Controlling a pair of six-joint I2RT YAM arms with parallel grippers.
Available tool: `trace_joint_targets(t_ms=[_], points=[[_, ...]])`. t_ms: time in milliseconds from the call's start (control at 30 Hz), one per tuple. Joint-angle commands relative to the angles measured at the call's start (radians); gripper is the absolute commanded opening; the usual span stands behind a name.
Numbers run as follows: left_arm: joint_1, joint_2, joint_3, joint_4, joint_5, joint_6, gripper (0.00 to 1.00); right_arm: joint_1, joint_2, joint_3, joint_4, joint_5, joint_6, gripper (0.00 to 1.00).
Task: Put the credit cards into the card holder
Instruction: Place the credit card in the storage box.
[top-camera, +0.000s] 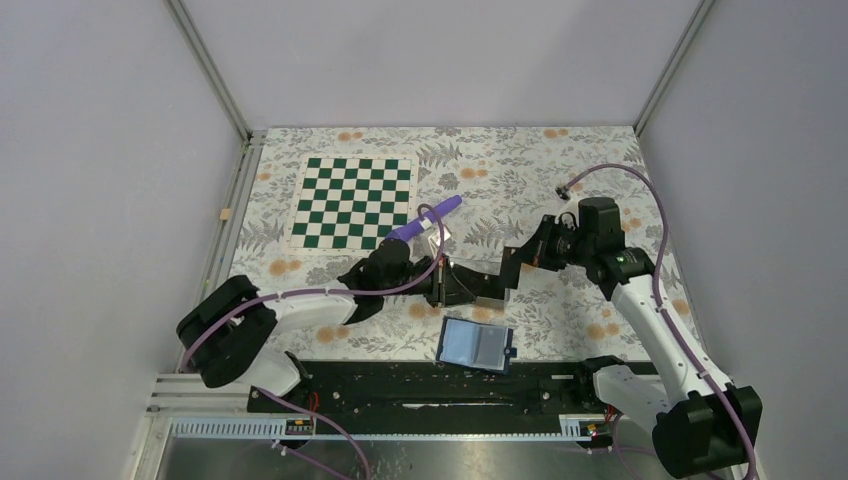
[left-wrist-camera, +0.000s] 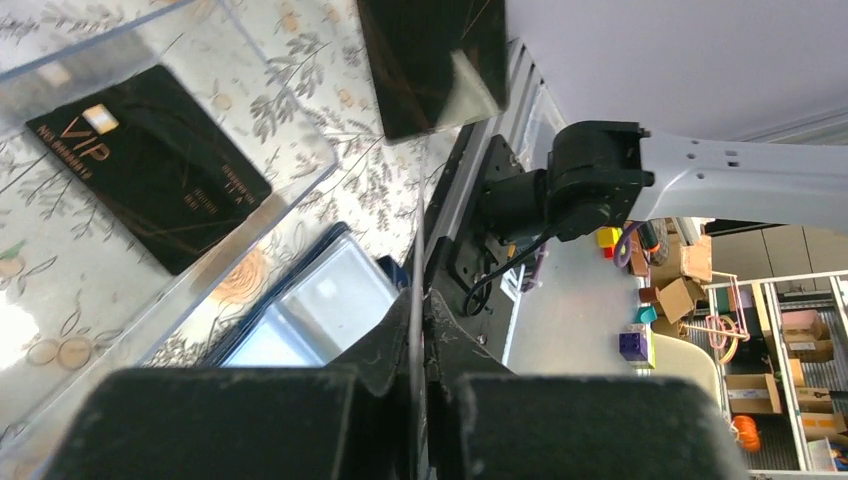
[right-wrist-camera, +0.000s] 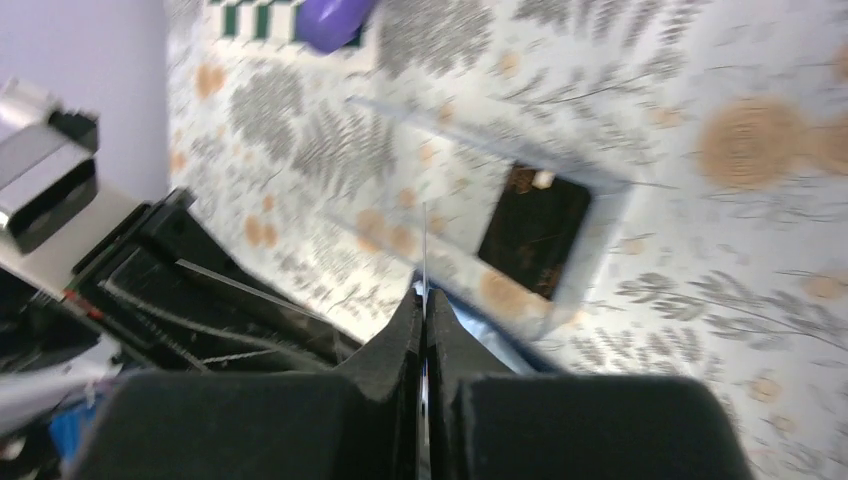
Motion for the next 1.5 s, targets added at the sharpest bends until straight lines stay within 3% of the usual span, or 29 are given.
trace_joint_targets(t_ms=[0,167,367,567,867,1233,1467], points=[[0.029,0.015,-0.013,-0.006,0.052,0.026,0.0,-0.032,-0.039,0.038,-0.02,0.174,-0.043,0.0],[0.051,0.062,0.03,-0.089,0.044,0.021,0.0,-0.034,-0.048,0.037,-0.033,0.169,-0.046,0.0],[0.054,0.123,0.129,-0.257,0.021,0.033,0.09,-0.035,-0.053,0.019,-0.042,0.126,-0.049,0.0],[0.057,0.144,0.16,-0.29,0.015,0.022,0.14,-0.034,-0.077,0.0,-0.047,0.107,-0.048,0.0],[0.072,0.176,0.163,-0.239,0.008,-0.033,0.15,-0.035,-0.066,-0.001,-0.047,0.069,-0.046,0.0],[0.082,0.18,0.182,-0.204,-0.028,-0.063,0.38,-0.035,-0.068,-0.018,-0.059,-0.011,-0.043,0.0],[0.083,0.142,0.13,-0.118,-0.017,-0.093,0.44,-0.035,-0.086,-0.026,-0.076,-0.059,-0.051,0.0]])
